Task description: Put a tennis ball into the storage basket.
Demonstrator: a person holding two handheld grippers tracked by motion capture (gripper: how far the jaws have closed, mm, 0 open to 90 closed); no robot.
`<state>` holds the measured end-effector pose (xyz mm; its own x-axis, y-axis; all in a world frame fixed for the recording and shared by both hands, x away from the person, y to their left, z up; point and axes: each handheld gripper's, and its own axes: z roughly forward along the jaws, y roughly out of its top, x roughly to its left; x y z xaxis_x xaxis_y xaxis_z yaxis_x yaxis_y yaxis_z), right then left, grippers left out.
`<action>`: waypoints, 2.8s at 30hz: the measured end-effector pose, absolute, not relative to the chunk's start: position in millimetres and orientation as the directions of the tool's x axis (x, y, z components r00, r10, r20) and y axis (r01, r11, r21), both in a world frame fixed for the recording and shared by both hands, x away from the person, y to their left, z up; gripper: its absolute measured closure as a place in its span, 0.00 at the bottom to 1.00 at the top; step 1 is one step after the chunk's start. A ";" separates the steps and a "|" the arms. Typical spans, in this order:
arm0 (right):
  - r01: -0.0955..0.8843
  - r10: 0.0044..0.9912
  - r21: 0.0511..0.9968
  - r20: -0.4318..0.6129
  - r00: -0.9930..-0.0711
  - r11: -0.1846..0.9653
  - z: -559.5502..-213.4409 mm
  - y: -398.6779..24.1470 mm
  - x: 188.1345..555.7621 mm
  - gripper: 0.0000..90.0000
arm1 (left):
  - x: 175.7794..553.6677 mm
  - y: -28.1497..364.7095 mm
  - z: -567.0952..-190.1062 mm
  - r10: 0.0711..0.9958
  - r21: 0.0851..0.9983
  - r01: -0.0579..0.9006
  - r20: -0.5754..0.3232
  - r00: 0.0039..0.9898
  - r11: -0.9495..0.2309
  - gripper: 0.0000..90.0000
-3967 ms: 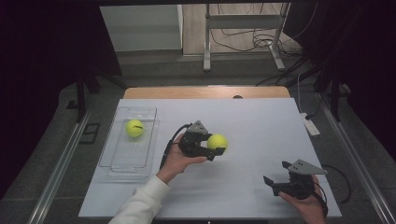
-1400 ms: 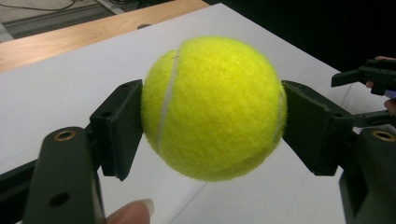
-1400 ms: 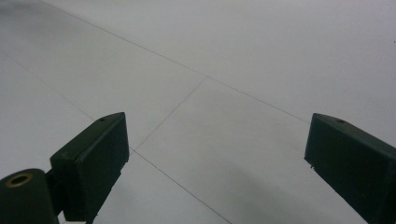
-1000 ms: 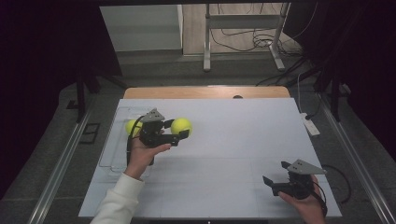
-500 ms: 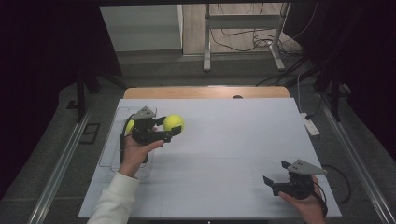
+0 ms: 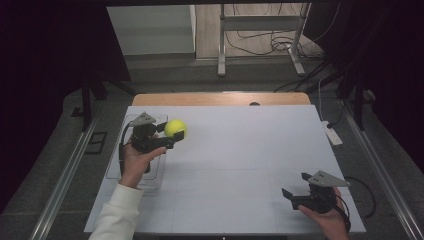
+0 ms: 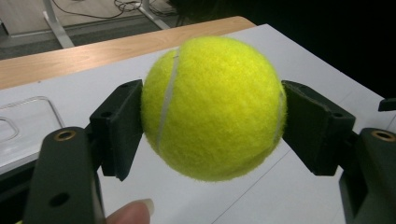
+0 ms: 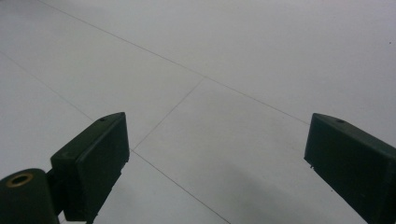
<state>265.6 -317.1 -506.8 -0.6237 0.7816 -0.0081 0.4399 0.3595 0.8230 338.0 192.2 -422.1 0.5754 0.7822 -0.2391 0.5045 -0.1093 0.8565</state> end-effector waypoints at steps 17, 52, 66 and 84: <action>0.439 0.783 0.823 -0.010 -0.622 0.360 -506.6 -317.4 265.3 0.08 | 338.8 212.1 -424.3 0.826 0.854 0.512 -0.226 0.517 -0.088 0.30; 0.436 0.781 0.823 -0.015 -0.624 0.365 -506.0 -316.7 264.8 0.08 | 320.6 253.7 -437.9 0.878 0.823 0.567 -0.238 0.416 -0.046 0.30; 0.436 0.783 0.825 -0.012 -0.622 0.359 -505.5 -317.2 264.9 0.08 | 314.1 268.0 -439.0 0.895 0.819 0.572 -0.229 0.383 -0.035 0.30; 0.436 0.782 0.824 -0.013 -0.623 0.361 -505.0 -317.1 264.5 0.08 | 313.7 272.5 -440.3 0.917 0.808 0.587 -0.197 0.346 -0.047 0.30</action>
